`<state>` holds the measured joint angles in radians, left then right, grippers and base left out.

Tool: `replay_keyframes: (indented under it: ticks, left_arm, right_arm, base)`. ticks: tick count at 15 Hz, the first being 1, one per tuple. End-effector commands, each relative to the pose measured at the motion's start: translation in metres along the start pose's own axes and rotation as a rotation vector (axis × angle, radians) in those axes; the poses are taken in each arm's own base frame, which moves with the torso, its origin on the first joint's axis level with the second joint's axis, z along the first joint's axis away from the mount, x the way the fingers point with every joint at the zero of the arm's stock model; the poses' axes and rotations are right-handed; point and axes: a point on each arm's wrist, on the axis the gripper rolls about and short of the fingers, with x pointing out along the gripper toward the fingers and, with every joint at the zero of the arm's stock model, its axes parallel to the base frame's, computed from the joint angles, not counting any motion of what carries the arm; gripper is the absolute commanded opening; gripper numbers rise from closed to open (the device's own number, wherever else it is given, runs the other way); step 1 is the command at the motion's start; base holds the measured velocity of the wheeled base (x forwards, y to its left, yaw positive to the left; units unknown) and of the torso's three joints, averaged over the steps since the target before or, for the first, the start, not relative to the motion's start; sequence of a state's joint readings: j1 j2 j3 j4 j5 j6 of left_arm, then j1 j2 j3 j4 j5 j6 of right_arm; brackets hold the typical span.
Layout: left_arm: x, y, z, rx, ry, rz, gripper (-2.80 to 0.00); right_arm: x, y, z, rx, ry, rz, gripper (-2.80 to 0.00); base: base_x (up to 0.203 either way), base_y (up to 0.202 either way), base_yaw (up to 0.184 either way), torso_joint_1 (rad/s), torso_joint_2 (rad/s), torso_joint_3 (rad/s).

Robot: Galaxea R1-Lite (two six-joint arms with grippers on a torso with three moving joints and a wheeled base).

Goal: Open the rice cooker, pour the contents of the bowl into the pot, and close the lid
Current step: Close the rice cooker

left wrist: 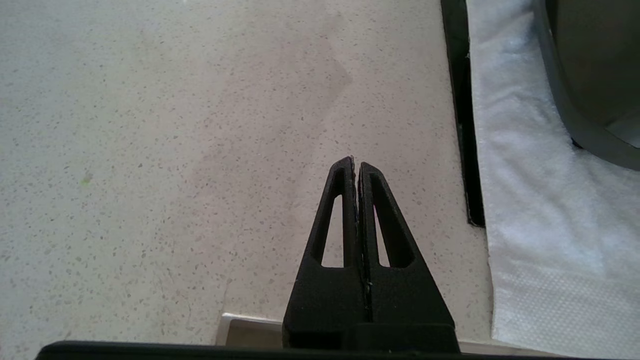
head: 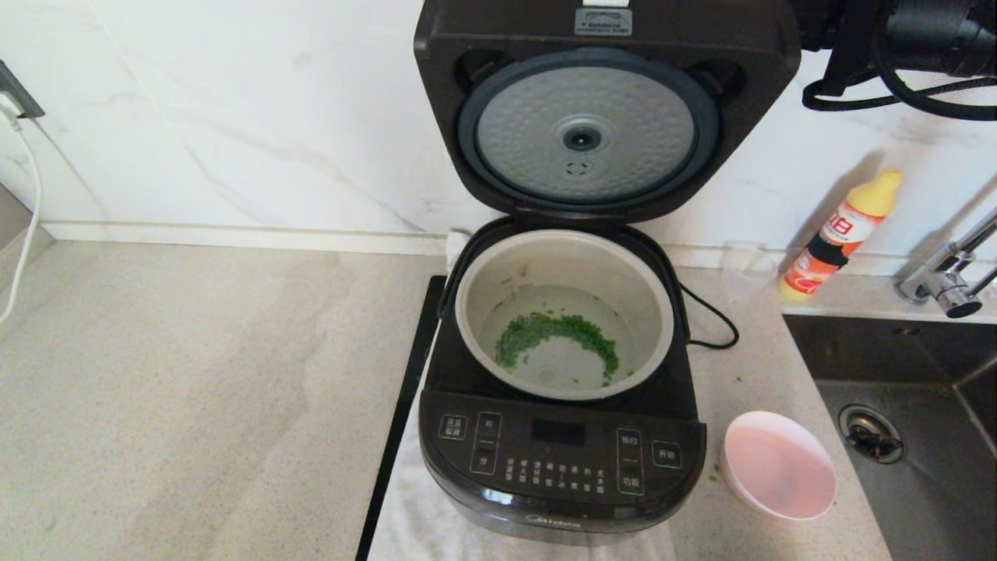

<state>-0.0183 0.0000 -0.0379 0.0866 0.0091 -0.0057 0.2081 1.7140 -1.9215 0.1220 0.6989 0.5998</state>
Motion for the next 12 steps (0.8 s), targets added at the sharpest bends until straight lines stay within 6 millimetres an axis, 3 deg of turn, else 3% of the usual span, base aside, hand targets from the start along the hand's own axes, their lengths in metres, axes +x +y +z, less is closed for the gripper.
replay_keyframes:
  ticks: [1,5,12]
  left_arm:
    - [0.0,0.0,0.0,0.0,-0.003,0.001,-2.8]
    - [0.0,0.0,0.0,0.0,-0.003,0.0,-2.8]
    - [0.0,0.0,0.0,0.0,-0.003,0.001,-2.8]
  right_arm:
    - [-0.006,0.006,-0.005,0.038,0.041,-0.013,-2.8]
    - [-0.008,0.005,-0.014,0.092,0.098,-0.043,-2.8]
    - [-0.001,-0.005,-0.064,0.204,0.257,-0.067,-2.8]
  base:
    - [0.0,0.0,0.0,0.0,0.0,0.0]
    - [0.0,0.0,0.0,0.0,0.0,0.0]
    - [0.0,0.0,0.0,0.0,0.0,0.0]
